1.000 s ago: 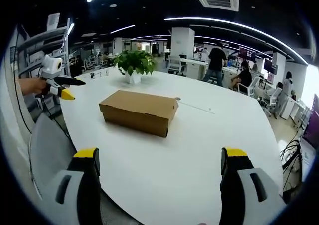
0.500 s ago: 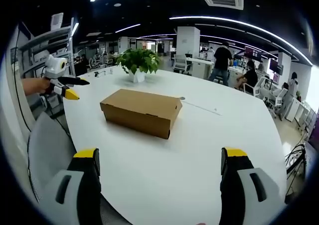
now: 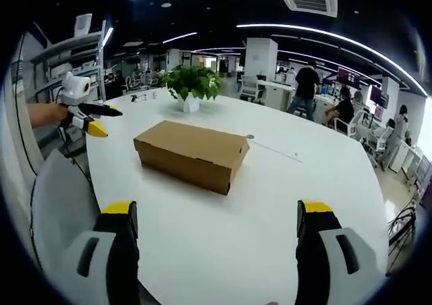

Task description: Operate the shoe box by opening the lid, removing the specified soft item, and placing it in the target area until the item is outside and the box remains undamaged.

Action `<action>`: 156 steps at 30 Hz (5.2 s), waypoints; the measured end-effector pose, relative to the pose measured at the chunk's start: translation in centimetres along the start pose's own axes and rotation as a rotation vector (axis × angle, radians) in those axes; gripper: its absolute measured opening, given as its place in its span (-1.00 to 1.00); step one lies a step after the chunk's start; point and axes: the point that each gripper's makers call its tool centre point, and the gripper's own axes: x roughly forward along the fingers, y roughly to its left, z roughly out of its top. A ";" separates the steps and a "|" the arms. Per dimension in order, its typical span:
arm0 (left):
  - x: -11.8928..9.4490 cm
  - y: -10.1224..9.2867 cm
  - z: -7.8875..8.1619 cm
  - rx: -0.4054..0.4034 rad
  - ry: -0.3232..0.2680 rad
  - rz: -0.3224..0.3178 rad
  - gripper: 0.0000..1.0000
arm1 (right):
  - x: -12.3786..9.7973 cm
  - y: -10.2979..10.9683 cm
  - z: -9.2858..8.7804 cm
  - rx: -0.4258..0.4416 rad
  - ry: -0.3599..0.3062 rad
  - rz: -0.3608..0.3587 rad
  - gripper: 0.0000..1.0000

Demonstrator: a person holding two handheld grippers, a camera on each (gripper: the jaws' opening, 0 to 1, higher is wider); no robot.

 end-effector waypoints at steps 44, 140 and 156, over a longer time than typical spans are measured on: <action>5.1 4.0 -3.6 -0.060 0.032 0.144 0.56 | 10.8 -1.3 0.2 -0.148 -0.024 0.164 0.38; 6.9 6.4 -6.3 0.037 0.158 0.048 0.01 | 17.3 3.4 -1.1 -0.060 0.063 0.219 -0.12; 5.5 7.2 -7.0 0.092 0.205 -0.019 -0.01 | 16.0 5.7 -1.6 -0.044 0.087 0.189 -0.16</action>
